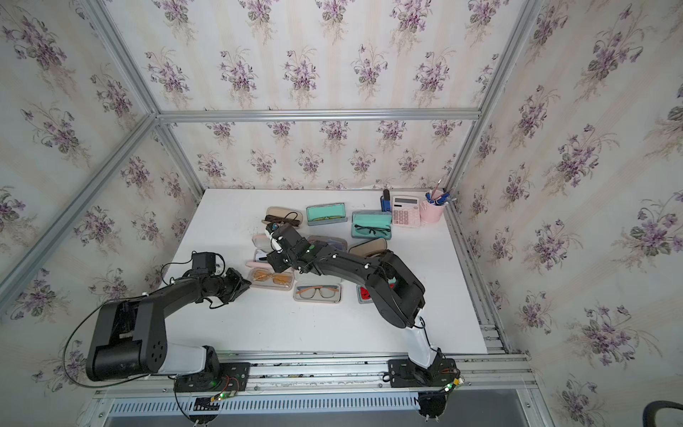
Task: Close the glasses case
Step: Close the glasses case at the center of the board.
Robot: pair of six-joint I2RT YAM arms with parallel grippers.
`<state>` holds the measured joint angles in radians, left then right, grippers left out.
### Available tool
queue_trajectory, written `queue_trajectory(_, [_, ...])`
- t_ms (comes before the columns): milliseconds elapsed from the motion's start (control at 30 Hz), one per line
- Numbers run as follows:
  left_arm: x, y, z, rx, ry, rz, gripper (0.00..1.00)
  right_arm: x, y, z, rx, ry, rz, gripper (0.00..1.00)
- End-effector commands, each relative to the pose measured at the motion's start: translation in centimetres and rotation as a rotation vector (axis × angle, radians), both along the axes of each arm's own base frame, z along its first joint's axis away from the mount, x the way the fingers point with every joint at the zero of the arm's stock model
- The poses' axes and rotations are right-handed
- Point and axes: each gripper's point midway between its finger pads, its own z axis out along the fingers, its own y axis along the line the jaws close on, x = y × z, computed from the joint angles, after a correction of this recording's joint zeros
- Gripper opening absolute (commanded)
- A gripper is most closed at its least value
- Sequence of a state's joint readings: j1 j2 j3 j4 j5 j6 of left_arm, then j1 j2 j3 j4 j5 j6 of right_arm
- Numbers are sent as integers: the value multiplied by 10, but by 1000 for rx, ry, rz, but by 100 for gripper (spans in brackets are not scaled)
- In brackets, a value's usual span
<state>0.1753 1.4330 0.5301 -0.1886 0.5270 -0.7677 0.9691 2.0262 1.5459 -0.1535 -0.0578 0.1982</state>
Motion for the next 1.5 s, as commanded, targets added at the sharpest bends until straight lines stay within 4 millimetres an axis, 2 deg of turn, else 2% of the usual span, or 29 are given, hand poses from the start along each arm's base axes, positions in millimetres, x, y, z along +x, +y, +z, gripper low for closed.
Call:
queue_trajectory(0, [-28,10,-20,75,136,23,17,-7,4,0,5,2,35,56])
queue_trajectory(233, [-27,10,-21,74,134,20,17,-29,9,-4,47,42,152,57])
queue_trajectory(500, [-26,9,-21,68,132,18,17,-12,3,-13,-80,-49,152,60])
queue_trajectory(667, [-26,9,-21,66,131,19,17,-7,4,-30,-160,-56,173,60])
queue_trajectory(933, [-26,8,-21,63,132,21,17,-5,8,-38,-130,-14,192,56])
queue_trajectory(1467, [-26,8,-21,64,127,21,17,-10,6,-49,-95,42,210,29])
